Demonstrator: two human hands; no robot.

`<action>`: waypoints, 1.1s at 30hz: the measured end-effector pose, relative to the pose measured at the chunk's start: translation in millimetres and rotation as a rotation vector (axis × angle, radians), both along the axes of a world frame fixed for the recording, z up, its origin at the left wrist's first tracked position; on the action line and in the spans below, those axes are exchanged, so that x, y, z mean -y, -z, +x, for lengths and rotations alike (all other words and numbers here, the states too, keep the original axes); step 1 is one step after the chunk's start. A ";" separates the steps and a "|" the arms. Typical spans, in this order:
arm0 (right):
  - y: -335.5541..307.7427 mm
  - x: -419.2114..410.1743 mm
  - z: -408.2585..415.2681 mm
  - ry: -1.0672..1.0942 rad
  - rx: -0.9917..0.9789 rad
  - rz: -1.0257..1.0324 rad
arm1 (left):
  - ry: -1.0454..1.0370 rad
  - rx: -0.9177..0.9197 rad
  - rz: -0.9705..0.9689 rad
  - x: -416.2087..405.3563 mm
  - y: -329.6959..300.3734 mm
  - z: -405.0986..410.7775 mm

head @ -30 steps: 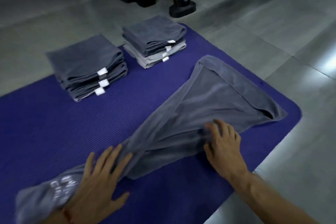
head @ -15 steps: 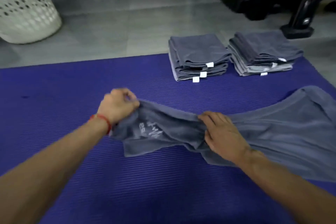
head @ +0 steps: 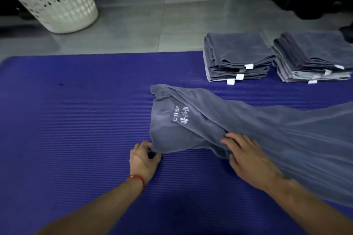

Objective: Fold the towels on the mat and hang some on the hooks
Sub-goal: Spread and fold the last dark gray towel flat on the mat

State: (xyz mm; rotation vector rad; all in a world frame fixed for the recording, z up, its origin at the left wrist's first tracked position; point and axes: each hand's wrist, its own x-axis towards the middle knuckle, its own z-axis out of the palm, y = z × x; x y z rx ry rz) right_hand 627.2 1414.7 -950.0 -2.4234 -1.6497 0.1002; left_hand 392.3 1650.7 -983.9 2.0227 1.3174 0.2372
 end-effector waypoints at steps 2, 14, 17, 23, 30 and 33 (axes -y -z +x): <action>-4.6 -22.0 2.4 -0.050 -0.014 0.006 | -0.064 0.146 -0.109 1.6 -15.7 2.8; -30.0 -247.9 5.8 -0.019 -0.210 -0.074 | -0.276 0.388 -0.523 -19.1 -73.3 -108.1; -20.4 -295.6 -2.9 0.050 -0.191 -0.186 | -0.203 0.204 -0.583 -14.8 -52.5 -149.0; 4.3 -348.6 -17.0 -0.008 -0.212 -0.340 | -0.079 0.006 -0.641 -8.0 -29.6 -177.1; 14.0 -383.3 -19.8 -0.029 -0.080 -0.349 | -0.044 0.027 -0.607 -14.3 -27.6 -175.6; -1.4 -403.5 -17.0 -0.060 -0.028 -0.219 | -0.147 0.104 -0.642 -16.4 -26.4 -180.3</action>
